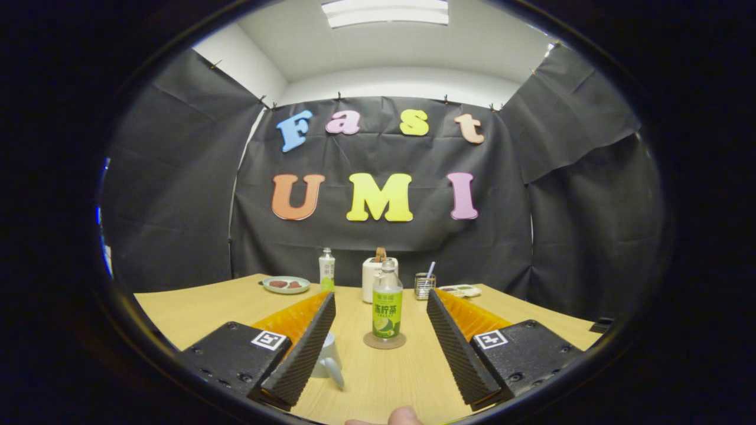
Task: Take the bottle from table, then pour the juice into the cup, finally place the bottle on the coaster
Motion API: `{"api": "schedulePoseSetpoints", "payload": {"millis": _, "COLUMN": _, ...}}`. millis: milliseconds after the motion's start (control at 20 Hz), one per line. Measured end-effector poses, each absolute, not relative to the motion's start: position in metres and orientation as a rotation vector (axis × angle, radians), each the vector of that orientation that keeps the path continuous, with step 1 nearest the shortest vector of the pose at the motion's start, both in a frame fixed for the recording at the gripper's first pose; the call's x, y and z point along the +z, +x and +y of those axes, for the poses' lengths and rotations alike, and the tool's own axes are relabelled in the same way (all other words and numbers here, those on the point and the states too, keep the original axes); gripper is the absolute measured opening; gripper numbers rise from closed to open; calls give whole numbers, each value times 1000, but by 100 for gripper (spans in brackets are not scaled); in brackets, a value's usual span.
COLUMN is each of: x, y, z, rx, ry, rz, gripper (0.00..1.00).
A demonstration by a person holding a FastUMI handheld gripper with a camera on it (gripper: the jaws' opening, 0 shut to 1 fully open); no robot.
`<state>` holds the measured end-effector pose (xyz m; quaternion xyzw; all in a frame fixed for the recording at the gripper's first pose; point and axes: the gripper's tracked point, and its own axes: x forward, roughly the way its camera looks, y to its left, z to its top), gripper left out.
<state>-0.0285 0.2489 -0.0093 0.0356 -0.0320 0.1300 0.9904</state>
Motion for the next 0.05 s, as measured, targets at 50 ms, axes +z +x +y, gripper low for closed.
{"api": "schedulePoseSetpoints", "payload": {"millis": 50, "x": -11, "y": -28, "z": 249, "rx": 260, "ry": 68, "rz": -61, "gripper": 100}}
